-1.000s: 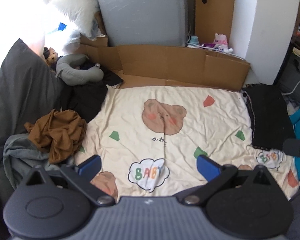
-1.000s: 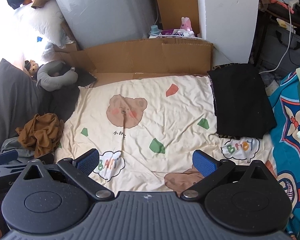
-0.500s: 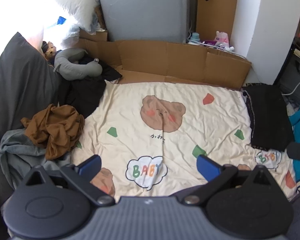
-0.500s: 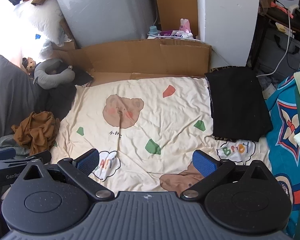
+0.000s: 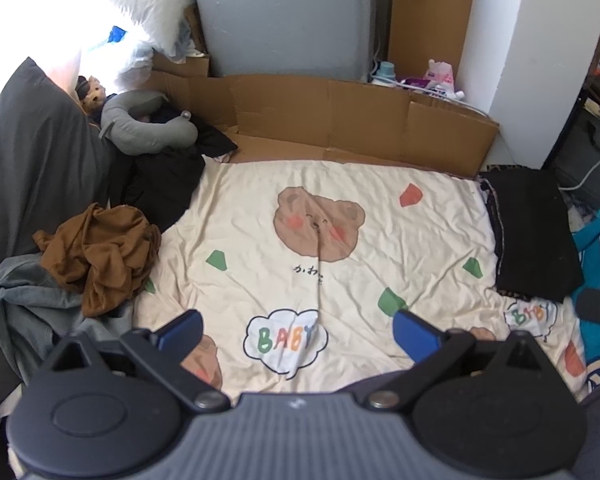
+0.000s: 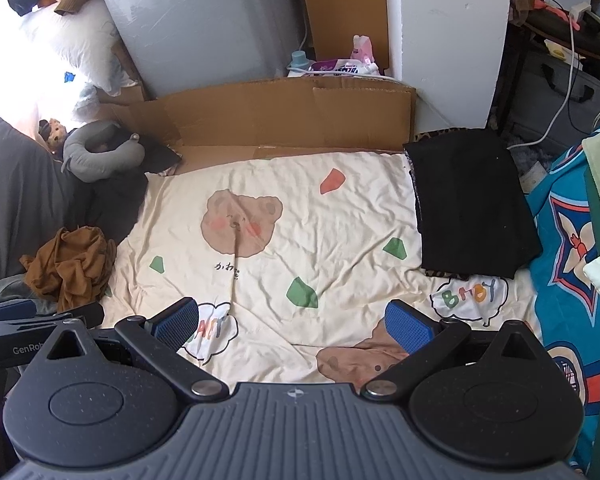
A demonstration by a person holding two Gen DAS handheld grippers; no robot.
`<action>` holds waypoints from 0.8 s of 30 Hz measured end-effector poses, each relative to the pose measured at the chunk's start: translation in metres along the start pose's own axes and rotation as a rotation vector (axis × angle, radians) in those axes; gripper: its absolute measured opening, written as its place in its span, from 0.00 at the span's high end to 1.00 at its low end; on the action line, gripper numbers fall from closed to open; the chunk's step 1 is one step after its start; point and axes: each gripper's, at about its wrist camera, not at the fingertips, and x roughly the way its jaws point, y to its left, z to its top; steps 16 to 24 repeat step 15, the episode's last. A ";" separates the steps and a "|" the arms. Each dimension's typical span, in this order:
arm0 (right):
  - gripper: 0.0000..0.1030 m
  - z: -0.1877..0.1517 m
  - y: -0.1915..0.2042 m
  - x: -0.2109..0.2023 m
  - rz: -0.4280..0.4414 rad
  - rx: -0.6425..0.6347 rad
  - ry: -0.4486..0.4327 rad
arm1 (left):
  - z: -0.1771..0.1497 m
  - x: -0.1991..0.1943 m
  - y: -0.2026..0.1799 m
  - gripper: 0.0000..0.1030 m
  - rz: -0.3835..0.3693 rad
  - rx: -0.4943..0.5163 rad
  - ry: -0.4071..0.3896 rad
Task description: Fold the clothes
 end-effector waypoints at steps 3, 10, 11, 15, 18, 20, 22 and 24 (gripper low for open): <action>0.01 0.000 0.000 0.000 0.003 0.003 0.001 | 0.000 0.000 -0.001 0.01 0.002 0.000 -0.004; 0.01 -0.002 -0.002 0.000 0.006 0.013 -0.003 | 0.000 0.001 -0.001 0.01 0.013 0.003 -0.006; 0.01 -0.002 -0.003 0.000 0.006 0.012 -0.004 | 0.001 0.001 0.000 0.01 0.013 0.003 -0.006; 0.01 -0.002 -0.003 0.000 0.005 0.010 -0.003 | 0.000 0.000 0.000 0.01 0.016 -0.001 -0.006; 0.01 -0.002 -0.003 0.000 0.005 0.010 -0.003 | 0.000 0.000 0.000 0.01 0.016 -0.001 -0.006; 0.01 -0.002 -0.003 0.000 0.005 0.010 -0.003 | 0.000 0.000 0.000 0.01 0.016 -0.001 -0.006; 0.01 -0.002 -0.003 0.000 0.005 0.010 -0.003 | 0.000 0.000 0.000 0.01 0.016 -0.001 -0.006; 0.01 -0.002 -0.003 0.000 0.005 0.010 -0.003 | 0.000 0.000 0.000 0.01 0.016 -0.001 -0.006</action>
